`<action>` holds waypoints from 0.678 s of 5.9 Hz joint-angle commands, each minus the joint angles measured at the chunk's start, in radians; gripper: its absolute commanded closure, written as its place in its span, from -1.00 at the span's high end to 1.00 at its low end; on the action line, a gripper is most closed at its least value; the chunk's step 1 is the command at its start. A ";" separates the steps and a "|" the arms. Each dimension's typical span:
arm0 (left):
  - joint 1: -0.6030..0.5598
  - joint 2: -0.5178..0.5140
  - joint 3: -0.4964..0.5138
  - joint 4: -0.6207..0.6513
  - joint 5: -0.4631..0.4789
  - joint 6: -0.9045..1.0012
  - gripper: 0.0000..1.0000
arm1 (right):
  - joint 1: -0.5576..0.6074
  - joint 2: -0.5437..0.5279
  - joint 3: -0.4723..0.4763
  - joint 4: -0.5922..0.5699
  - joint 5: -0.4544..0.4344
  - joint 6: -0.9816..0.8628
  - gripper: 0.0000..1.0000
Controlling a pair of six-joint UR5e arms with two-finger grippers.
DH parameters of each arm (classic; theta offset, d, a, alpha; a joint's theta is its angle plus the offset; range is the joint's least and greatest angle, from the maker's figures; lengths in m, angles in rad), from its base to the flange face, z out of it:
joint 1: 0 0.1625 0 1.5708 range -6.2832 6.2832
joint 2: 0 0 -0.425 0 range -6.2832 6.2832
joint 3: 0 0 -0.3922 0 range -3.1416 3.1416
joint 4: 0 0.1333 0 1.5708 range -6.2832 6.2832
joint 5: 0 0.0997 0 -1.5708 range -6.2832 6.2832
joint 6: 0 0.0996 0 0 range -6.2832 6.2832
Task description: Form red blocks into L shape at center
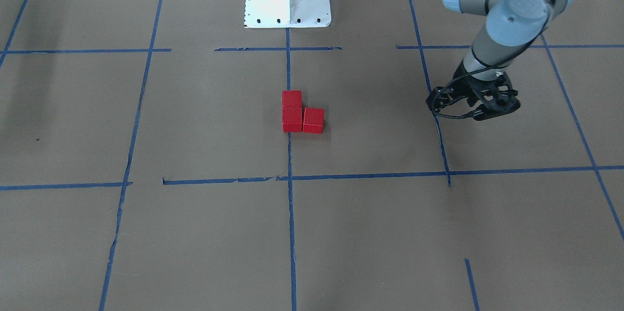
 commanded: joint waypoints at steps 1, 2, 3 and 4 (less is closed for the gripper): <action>-0.218 0.127 0.033 -0.003 -0.068 0.514 1.00 | 0.000 0.000 -0.002 0.000 0.000 0.002 1.00; -0.339 0.173 0.080 -0.008 -0.132 0.765 1.00 | 0.000 0.000 -0.002 0.000 0.002 0.002 1.00; -0.457 0.210 0.134 -0.008 -0.160 1.013 1.00 | 0.000 0.000 -0.002 0.000 0.000 0.002 1.00; -0.532 0.263 0.136 0.000 -0.212 1.105 1.00 | 0.000 0.000 -0.002 0.000 0.000 0.002 1.00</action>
